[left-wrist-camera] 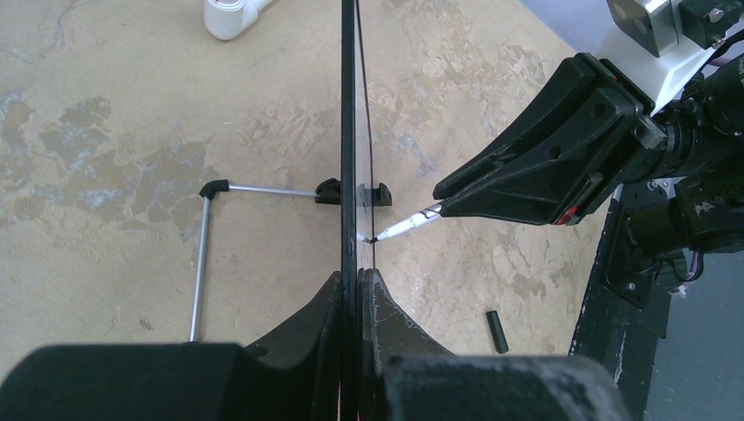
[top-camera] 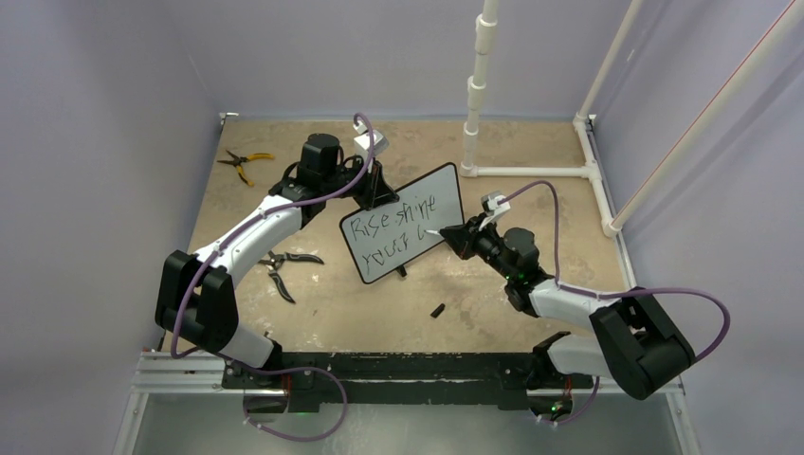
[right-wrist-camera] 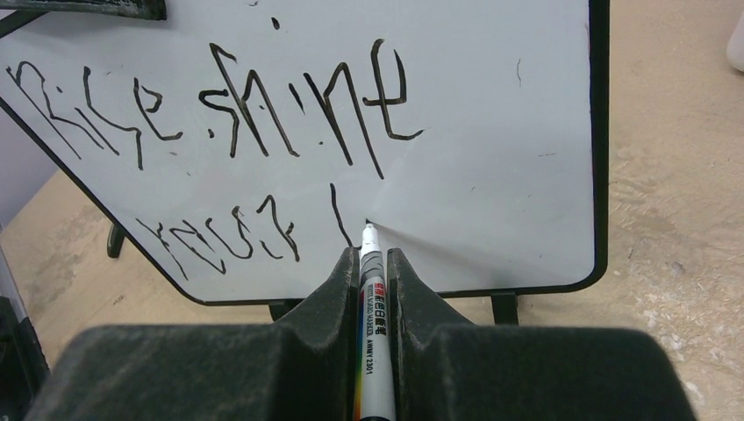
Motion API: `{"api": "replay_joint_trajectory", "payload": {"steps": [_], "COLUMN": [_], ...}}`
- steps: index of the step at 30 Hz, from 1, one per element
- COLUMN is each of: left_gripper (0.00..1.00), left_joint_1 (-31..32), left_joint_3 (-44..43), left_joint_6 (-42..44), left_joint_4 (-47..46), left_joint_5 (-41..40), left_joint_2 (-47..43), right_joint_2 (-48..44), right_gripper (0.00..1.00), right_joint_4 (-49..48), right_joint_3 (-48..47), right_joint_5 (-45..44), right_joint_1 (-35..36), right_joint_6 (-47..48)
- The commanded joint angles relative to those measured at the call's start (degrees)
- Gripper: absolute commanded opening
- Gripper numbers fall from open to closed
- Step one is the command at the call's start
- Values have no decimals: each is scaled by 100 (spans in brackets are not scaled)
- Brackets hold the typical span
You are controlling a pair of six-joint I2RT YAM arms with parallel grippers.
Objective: Write a sentence on the whiteboard
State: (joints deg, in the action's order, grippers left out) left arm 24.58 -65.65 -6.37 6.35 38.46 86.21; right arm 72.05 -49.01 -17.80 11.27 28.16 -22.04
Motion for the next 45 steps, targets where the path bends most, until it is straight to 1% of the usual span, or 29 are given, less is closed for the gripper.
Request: {"api": "replay_joint_trajectory", "payload": {"steps": [1, 16, 28, 45], "left_gripper": [0, 0, 0, 0], "left_joint_1": [64, 64, 65, 65], "left_joint_3": [61, 52, 56, 62], "left_joint_6": [17, 25, 24, 4], "left_joint_4": [-158, -160, -168, -184], "left_joint_5": [225, 215, 226, 252], "left_joint_2": [-114, -122, -92, -96], "right_joint_2": [72, 176, -503, -88], "right_gripper": [0, 0, 0, 0], "right_joint_4": [32, 163, -120, -403], "right_joint_3": [-167, -162, 32, -162], "right_joint_5": [-249, -319, -329, -110], "right_joint_1": [-19, -14, -18, -17], "right_joint_6": [28, -63, -219, -318]}}
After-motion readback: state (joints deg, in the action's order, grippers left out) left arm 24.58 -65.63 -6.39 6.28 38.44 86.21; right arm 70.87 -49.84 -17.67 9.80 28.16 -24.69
